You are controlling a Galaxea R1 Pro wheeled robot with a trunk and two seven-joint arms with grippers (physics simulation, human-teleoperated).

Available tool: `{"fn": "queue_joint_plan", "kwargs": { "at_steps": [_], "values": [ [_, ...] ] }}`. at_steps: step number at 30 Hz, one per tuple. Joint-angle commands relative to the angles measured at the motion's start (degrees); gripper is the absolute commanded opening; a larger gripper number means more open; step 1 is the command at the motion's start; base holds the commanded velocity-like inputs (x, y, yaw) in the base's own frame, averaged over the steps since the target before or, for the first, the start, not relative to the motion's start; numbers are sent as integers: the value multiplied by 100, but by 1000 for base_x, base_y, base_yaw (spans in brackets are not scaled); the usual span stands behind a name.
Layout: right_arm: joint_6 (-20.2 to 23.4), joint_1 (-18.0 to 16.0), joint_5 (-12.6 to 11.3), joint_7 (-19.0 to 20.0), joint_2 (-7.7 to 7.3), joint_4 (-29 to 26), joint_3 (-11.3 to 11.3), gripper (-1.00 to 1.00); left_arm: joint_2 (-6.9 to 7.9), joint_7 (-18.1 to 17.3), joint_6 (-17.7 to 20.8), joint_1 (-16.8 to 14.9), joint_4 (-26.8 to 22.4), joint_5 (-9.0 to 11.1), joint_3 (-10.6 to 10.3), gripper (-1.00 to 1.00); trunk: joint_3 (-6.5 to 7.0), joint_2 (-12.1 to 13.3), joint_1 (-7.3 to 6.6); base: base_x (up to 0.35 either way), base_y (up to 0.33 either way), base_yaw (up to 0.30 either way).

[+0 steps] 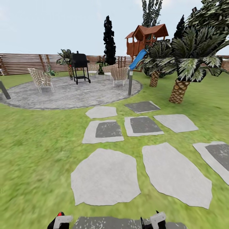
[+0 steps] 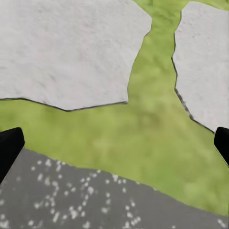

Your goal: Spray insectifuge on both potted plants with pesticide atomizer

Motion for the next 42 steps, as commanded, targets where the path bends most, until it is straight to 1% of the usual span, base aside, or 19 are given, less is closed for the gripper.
{"fn": "queue_joint_plan", "kwargs": {
  "at_steps": [1, 14, 42],
  "values": [
    [-2, -3, 19, -59, -1, 5, 46, 100, 2, 30, -16, -4, 2, 35, -49, -100, -5, -2, 2, 339, 0, 71],
    [-2, -3, 19, -57, -1, 5, 46, 100, -15, 30, -17, -4, 2, 35, -51, -100, -5, -2, 2, 339, 0, 6],
    [-2, -3, 37, -53, -27, 5, 46, 100, 11, 30, -16, -4, -7, 37, -47, -100, -5, -2, 2, 339, 0, 0]
  ]
}}
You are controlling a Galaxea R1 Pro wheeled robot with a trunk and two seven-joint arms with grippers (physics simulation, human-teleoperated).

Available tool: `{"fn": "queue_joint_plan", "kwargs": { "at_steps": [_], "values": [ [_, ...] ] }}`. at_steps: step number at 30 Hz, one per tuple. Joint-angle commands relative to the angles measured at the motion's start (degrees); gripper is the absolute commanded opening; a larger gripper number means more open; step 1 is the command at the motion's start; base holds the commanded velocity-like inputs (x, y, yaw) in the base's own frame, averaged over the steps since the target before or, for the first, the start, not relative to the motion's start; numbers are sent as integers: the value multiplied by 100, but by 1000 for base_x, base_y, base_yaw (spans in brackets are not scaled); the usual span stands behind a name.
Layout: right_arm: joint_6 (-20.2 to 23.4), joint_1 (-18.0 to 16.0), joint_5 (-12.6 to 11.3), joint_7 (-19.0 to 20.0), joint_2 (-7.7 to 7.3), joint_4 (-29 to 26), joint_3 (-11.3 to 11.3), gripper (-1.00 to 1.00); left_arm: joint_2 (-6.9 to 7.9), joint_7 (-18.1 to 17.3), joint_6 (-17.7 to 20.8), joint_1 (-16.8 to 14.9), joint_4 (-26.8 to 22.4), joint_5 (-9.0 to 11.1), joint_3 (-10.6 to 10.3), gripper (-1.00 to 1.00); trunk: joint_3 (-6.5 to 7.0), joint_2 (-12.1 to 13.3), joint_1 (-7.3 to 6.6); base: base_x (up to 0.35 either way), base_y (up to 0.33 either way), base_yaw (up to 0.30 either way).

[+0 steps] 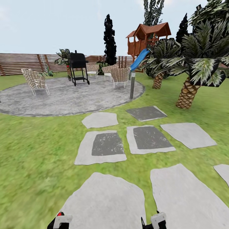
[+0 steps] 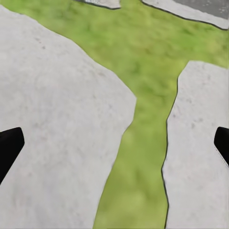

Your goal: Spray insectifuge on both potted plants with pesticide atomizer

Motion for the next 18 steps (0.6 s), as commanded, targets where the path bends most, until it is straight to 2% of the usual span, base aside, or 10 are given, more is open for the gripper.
{"fn": "queue_joint_plan", "kwargs": {
  "at_steps": [1, 18],
  "values": [
    [-2, -4, 19, -55, -1, 7, 46, 100, 3, 31, -16, -3, 1, 35, -50, -100, -5, -2, 2, 339, 0, 0],
    [-2, -4, 20, -54, 8, 6, 46, 100, 3, 31, -16, -3, 1, 36, -50, -100, -5, -2, 2, 339, 0, 0]
  ]
}}
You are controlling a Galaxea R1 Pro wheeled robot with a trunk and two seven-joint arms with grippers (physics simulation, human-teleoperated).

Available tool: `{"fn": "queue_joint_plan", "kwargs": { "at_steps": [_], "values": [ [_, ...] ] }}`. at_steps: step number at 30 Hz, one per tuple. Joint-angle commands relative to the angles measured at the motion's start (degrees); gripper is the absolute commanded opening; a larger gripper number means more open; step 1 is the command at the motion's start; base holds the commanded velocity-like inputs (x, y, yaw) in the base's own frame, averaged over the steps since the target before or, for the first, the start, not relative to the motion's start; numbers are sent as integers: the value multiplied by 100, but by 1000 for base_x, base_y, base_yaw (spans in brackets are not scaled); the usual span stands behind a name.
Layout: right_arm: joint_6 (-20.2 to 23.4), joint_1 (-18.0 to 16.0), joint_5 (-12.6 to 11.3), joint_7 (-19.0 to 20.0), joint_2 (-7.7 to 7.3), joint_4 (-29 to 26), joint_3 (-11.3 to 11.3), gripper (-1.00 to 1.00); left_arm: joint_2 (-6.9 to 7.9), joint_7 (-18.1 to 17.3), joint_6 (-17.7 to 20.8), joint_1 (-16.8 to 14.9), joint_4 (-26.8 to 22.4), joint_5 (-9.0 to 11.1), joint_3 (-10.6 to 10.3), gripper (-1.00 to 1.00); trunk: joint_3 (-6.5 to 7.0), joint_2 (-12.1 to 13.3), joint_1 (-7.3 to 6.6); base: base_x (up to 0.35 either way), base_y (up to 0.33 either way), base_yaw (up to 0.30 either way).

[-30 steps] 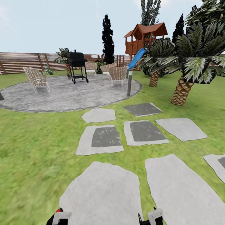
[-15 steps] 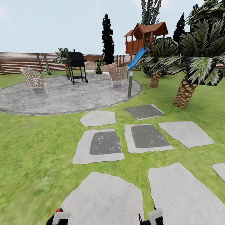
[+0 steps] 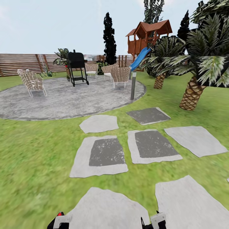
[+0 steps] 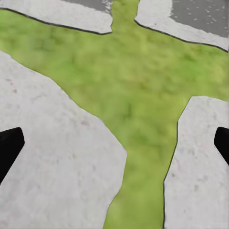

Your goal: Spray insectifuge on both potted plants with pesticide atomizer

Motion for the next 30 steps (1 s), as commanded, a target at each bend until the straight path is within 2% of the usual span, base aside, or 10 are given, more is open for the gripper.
{"fn": "queue_joint_plan", "kwargs": {
  "at_steps": [1, 30],
  "values": [
    [-2, -4, 19, -60, -1, 7, 46, 100, 3, 31, -16, -3, 1, 34, -50, -100, -5, -2, 2, 339, 0, 0],
    [-2, -4, 19, -60, -1, 8, 46, 100, 2, 31, -16, -3, 2, 34, -50, -100, -5, -2, 2, 339, 0, 0]
  ]
}}
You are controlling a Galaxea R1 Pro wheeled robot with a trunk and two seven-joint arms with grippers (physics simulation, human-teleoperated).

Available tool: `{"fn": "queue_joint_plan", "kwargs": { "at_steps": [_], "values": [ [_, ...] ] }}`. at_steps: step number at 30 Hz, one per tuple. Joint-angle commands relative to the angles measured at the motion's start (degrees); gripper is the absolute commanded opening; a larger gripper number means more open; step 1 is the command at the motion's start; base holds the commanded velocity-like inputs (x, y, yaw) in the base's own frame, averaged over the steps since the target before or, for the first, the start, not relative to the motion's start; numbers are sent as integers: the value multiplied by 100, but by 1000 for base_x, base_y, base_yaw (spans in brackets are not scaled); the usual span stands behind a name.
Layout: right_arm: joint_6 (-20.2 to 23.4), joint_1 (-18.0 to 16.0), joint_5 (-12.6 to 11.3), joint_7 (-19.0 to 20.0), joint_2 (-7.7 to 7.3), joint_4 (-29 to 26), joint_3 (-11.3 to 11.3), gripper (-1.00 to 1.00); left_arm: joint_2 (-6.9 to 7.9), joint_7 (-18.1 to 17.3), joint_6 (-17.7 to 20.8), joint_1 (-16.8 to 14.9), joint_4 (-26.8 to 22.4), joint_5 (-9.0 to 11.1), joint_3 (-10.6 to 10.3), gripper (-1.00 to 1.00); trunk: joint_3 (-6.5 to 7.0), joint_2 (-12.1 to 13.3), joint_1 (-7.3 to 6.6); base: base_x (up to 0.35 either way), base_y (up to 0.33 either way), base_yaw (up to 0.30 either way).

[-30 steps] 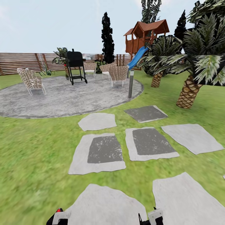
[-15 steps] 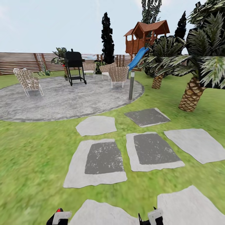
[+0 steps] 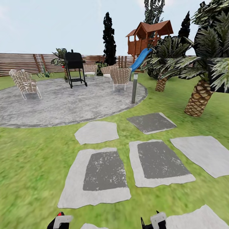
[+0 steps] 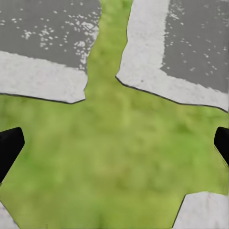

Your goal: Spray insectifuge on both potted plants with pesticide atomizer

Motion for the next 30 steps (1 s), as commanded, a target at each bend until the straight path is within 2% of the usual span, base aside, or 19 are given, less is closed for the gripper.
{"fn": "queue_joint_plan", "kwargs": {
  "at_steps": [1, 9, 16, 30],
  "values": [
    [-2, -4, 20, -60, -1, 7, 46, 100, 3, 31, -16, -3, 3, 33, -50, -100, -5, -2, 2, 339, 0, 0],
    [-2, -4, 20, -60, -1, 9, 46, 100, -5, 31, -16, -3, 3, 32, -56, -100, -5, -2, 2, 339, 0, 9],
    [-2, -4, 20, -60, -1, 5, 46, 100, -5, 30, -16, -3, 2, 32, -55, -100, -5, -2, 2, 339, 0, 166],
    [-2, -4, 20, -60, -1, 8, 46, 100, -5, 31, -16, -3, 4, 32, -54, -100, -5, -2, 2, 339, 0, 6]
  ]
}}
